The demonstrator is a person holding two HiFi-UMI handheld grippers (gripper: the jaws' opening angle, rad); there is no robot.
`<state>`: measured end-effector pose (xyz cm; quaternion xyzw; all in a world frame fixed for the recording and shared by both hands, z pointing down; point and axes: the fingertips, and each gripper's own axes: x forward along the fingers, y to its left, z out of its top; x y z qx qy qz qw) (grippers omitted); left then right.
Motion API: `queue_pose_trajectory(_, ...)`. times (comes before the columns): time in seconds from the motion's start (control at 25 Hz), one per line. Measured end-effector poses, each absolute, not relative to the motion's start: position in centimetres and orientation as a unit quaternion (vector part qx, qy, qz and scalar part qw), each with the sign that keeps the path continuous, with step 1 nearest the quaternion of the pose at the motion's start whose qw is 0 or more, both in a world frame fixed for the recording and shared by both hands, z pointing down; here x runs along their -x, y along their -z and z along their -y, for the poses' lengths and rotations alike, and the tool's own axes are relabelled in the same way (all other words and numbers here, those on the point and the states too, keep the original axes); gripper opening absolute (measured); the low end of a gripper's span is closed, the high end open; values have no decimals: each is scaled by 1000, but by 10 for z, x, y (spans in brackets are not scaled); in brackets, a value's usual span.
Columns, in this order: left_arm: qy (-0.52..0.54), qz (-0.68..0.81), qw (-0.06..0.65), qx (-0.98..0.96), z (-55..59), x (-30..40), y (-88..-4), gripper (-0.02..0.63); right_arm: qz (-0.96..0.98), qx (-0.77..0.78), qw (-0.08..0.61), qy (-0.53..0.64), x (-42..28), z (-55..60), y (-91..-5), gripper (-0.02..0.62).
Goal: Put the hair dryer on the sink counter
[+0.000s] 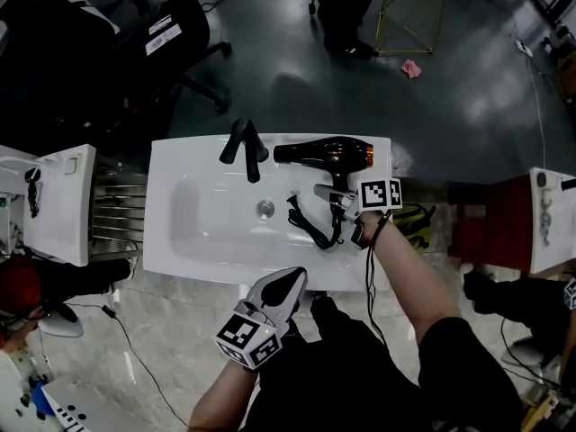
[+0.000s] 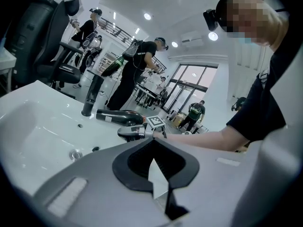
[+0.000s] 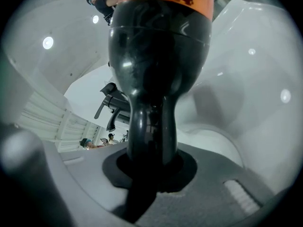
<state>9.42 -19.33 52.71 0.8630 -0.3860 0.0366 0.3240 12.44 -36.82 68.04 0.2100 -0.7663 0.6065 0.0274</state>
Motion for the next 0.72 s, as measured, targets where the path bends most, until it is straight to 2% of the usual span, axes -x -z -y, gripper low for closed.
queue_pose_trajectory(0.44,-35,392,330,-858,192,-89,-531,3,757,-203,11,-621,-126,371,-688,51)
queue_pose_trajectory(0.72,-36,388,334,-858,190,-96,-531,3,758,-233,50,-608,-130,371,-696,78)
